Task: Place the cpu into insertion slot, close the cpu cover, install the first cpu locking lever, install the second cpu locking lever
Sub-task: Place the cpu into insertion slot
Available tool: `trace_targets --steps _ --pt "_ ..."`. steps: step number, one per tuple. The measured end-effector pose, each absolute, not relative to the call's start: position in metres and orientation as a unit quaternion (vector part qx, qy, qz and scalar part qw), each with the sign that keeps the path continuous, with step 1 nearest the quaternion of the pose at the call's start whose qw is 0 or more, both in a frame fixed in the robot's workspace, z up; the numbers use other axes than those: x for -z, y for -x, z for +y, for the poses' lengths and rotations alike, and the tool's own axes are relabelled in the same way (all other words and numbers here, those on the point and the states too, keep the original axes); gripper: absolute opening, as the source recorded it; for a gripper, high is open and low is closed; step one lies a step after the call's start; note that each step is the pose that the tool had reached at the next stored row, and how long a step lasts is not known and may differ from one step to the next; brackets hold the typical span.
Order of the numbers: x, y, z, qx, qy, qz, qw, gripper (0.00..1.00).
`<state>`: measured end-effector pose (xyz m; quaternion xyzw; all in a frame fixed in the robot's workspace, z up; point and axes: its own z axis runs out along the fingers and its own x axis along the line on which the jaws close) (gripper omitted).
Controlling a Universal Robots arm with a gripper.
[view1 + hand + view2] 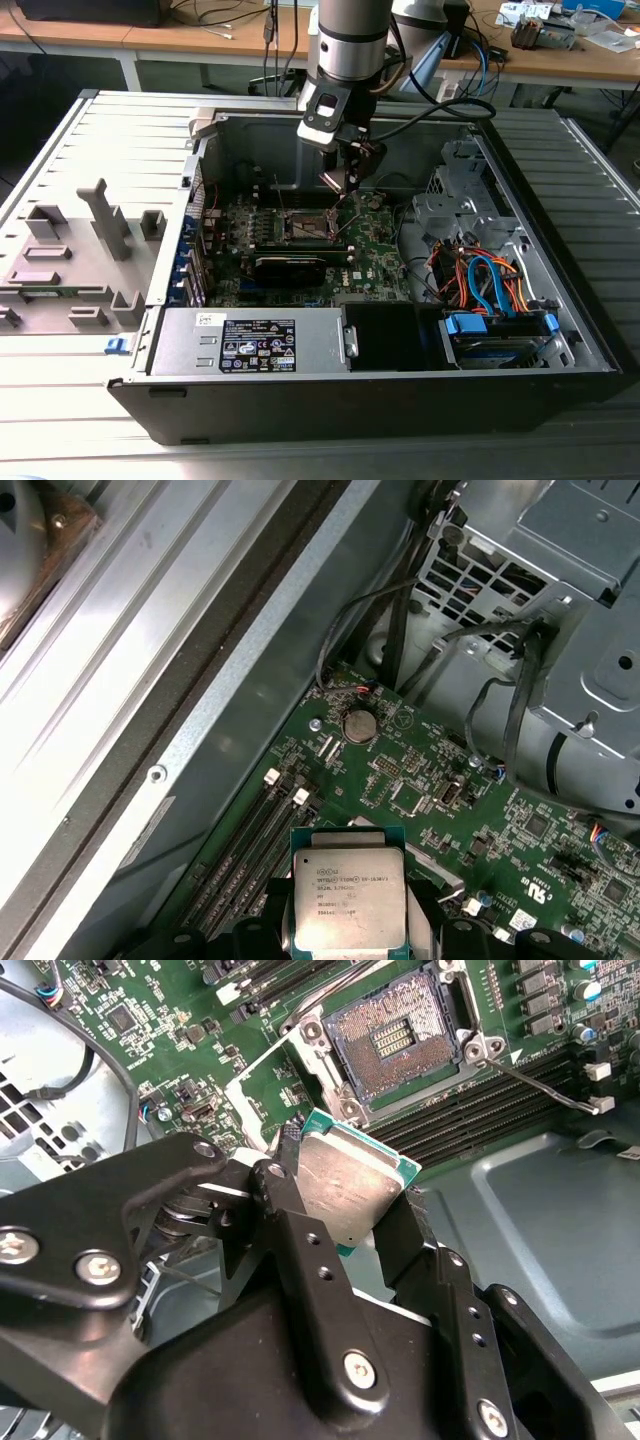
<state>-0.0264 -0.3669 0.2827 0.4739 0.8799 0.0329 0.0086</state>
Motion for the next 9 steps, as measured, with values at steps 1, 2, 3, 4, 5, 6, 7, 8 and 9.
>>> trace_targets --steps 1,2,3,4,5,6,7,8,9 --pt "-0.2827 0.0264 -0.3669 -0.033 -0.474 0.880 0.009 0.55" --pt "-0.2827 0.0264 -0.3669 -0.033 -0.475 0.880 0.009 0.55" --pt "-0.2827 0.0264 -0.3669 -0.033 -0.475 0.879 0.009 0.55" --pt "-0.2827 0.0264 -0.3669 -0.033 -0.475 0.879 0.009 0.55" --pt "-0.2827 0.0264 -0.3669 -0.033 -0.476 0.879 0.009 0.55" --pt "-0.2826 0.0264 -0.3669 -0.033 -0.476 0.879 0.009 0.55" --pt "-0.2827 0.0264 -0.3669 -0.033 -0.477 0.878 0.009 0.55" --pt "-0.2826 0.0264 -0.3669 -0.033 -0.478 0.878 0.009 0.55" --pt "-0.2826 0.0264 -0.3669 -0.033 -0.478 0.878 0.009 0.55"
